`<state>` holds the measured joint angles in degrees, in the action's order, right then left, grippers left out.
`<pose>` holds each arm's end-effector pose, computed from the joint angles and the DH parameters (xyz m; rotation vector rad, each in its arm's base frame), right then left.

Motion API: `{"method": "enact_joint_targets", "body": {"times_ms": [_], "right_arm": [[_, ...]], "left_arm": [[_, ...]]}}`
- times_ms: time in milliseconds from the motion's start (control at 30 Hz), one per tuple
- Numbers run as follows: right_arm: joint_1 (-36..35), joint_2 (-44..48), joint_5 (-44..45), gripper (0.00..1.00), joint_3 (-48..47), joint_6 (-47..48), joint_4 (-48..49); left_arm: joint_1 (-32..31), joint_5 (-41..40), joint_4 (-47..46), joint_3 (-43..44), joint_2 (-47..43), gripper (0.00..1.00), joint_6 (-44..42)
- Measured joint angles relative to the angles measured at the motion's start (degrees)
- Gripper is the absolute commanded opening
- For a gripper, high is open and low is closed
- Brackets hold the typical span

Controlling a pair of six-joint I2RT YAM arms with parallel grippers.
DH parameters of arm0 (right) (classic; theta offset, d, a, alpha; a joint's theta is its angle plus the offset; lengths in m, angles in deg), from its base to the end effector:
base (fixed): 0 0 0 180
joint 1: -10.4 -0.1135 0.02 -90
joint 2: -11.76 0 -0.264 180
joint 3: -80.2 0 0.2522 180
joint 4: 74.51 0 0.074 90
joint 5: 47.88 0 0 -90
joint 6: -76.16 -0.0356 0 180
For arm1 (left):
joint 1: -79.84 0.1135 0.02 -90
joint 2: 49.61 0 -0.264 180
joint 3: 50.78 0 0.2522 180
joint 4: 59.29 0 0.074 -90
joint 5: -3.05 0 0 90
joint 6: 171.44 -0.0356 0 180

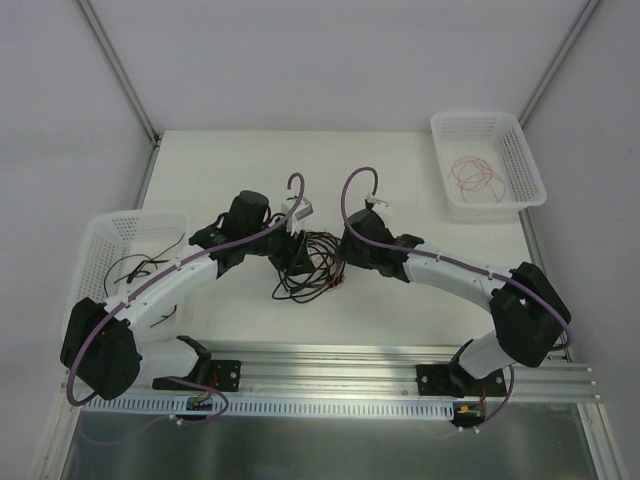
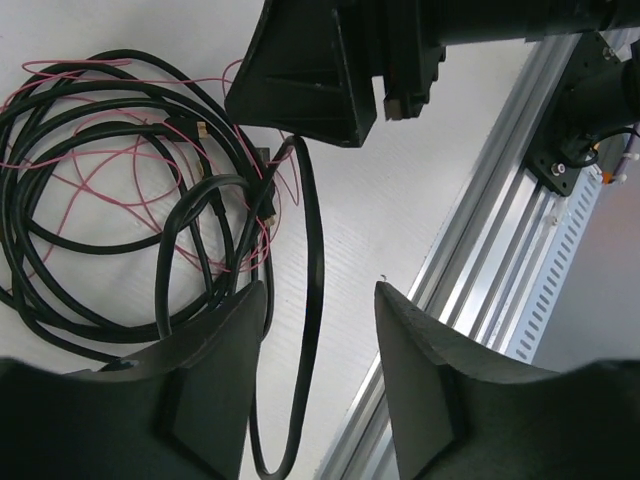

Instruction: Untangle the cables

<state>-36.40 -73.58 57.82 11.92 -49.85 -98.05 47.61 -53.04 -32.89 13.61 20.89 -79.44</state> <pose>0.2274 0.2280 0.2322 -0.0706 2.2882 0.4587 0.2178 -0.1608 0.2799 0.9109 1.9887 -0.9769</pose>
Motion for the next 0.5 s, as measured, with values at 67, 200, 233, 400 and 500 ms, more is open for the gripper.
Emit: {"method": "enact_joint_targets", "body": {"times_ms": [67,200,233,400,500], "right_arm": [[-0.42,-1.55,0.37,0.43,0.26,-0.98,0.26],[-1.01,-3.17,1.07,0.15,1.46,-2.64,0.5],[-1.09,-3.23,1.55,0.1,1.81,-3.1,0.44],[-1.11,-2.54,6.08,0.01,2.8,-3.41,-2.64],[-0.87,-0.33,9.55,0.01,3.28,-2.21,-6.16]], "left_arm": [[-0.42,-0.13,0.02,0.0,0.55,0.33,0.07],[-0.72,-0.55,0.02,0.0,1.01,0.01,0.15],[-0.76,-0.68,-0.02,0.0,0.96,0.0,0.2],[-0.79,-2.54,0.17,-0.07,-1.62,0.0,0.13],[-0.79,-4.46,0.07,-0.52,-7.58,0.0,0.15]]}}
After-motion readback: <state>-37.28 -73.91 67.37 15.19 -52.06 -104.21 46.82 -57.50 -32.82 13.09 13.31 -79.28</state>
